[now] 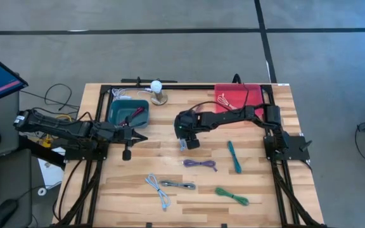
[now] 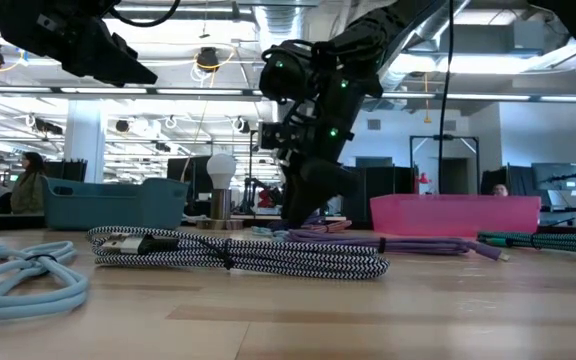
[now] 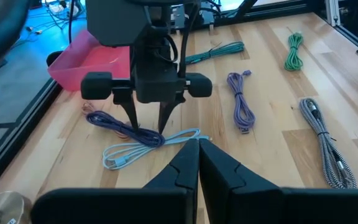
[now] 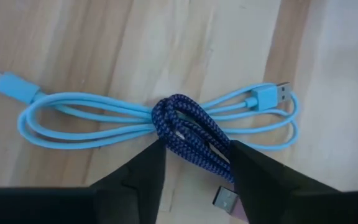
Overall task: Pick & Place USB Port
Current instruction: Put the striped violet charger cable into the blue bin
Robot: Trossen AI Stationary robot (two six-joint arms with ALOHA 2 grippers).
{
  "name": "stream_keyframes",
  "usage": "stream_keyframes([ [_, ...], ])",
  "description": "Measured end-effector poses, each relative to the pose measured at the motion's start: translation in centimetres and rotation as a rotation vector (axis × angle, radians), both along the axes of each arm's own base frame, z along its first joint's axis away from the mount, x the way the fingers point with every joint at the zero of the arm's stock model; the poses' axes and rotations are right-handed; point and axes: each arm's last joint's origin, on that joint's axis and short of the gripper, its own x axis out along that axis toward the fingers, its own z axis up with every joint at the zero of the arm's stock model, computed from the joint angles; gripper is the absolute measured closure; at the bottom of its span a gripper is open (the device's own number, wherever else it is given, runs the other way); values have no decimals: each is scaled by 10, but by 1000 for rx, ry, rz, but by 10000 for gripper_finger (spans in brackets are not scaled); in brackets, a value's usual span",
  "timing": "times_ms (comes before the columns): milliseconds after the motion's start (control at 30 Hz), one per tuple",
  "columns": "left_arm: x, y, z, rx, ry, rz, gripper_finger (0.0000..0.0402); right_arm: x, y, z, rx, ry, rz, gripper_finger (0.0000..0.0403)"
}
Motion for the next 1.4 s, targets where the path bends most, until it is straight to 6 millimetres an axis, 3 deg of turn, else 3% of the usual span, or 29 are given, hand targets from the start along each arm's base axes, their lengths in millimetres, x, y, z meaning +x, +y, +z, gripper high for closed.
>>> stream_keyframes([
  [500, 0, 0, 0, 0, 0, 0, 389, -1, -5, 0, 5, 2, -16, 392],
  [633, 0, 0, 0, 0, 0, 0, 389, -1, -5, 1, -27, 4, -32, 395],
  [833, 0, 0, 0, 0, 0, 0, 389, -5, -6, 18, -46, -27, -41, 400],
  [1067, 0, 0, 0, 0, -1, 0, 389, -11, -6, 63, -57, -179, -53, 402],
  [1400, 4, -1, 7, -12, -71, 0, 389, -31, 2, 147, 25, -523, -42, 402],
])
